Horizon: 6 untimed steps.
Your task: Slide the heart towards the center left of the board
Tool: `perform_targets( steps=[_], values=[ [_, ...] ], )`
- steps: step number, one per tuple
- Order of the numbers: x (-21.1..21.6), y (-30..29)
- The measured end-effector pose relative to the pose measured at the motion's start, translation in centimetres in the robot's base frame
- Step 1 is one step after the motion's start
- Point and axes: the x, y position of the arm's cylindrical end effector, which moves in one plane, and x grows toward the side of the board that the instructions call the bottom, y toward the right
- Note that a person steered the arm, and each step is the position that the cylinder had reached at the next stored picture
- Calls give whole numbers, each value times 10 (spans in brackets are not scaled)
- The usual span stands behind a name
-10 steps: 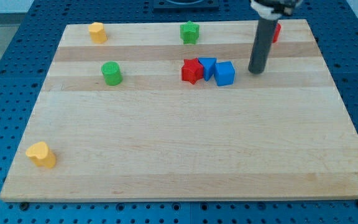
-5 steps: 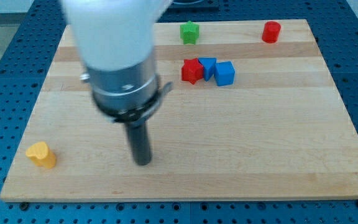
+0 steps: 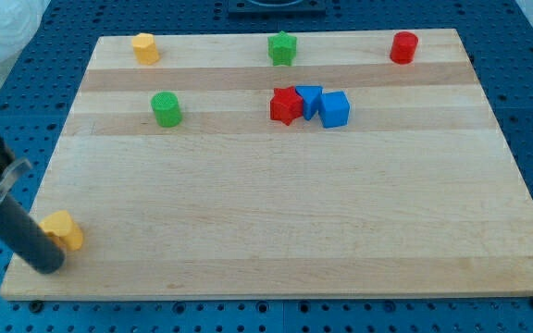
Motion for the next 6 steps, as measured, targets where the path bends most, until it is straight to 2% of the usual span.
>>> perform_targets(
  steps=[3,6],
  values=[
    [-53,0],
    [-53,19]
  ],
)
